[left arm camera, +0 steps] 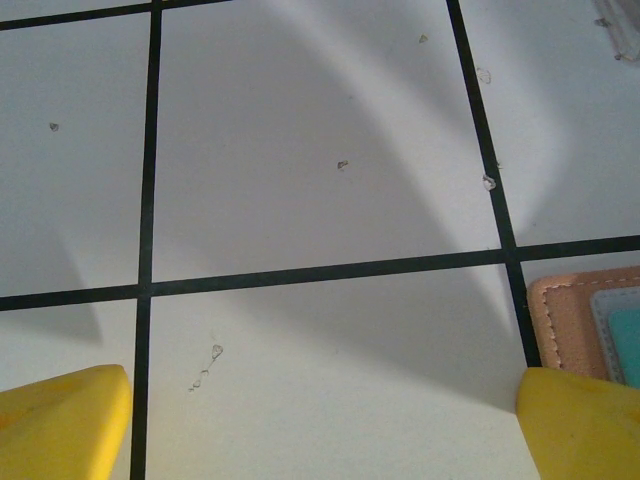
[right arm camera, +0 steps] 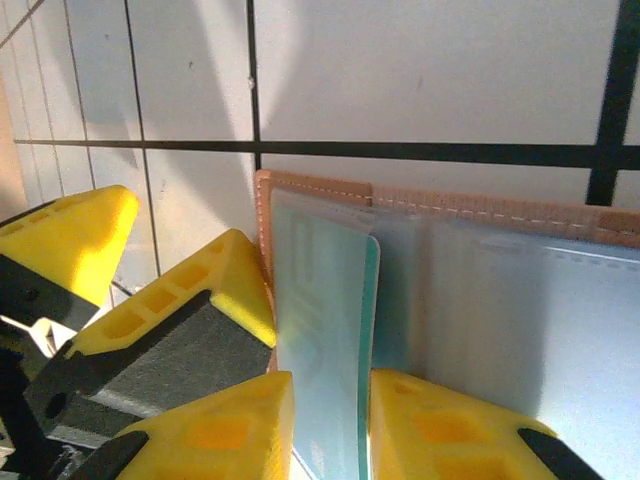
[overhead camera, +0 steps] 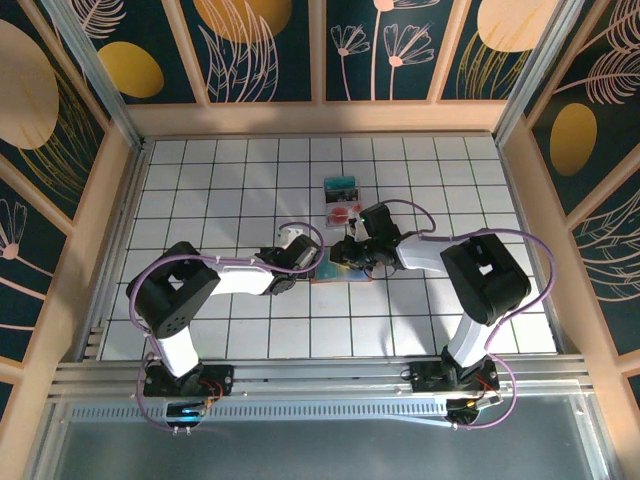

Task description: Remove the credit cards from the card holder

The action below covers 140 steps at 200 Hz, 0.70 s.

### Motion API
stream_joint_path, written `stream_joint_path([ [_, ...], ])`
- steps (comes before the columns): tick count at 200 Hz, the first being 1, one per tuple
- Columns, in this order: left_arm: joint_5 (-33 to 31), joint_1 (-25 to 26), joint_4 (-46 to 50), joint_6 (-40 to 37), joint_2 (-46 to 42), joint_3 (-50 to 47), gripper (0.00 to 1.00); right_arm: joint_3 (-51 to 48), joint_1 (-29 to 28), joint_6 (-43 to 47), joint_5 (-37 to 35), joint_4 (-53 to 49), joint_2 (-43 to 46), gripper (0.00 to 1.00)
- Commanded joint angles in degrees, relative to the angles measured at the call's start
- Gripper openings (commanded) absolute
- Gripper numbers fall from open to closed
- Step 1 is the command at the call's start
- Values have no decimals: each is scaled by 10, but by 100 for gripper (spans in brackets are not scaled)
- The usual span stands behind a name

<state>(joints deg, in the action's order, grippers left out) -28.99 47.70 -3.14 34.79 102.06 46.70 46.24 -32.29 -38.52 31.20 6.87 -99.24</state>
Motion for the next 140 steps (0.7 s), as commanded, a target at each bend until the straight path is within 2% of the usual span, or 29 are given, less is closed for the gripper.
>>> stream_joint_path([
  [1, -7, -4, 25, -5, 21, 2, 99, -5, -2, -16, 35, 56, 4, 25],
  [140, -2, -4, 27, -7, 23, 9, 99, -1, -3, -38, 55, 83, -18, 25],
])
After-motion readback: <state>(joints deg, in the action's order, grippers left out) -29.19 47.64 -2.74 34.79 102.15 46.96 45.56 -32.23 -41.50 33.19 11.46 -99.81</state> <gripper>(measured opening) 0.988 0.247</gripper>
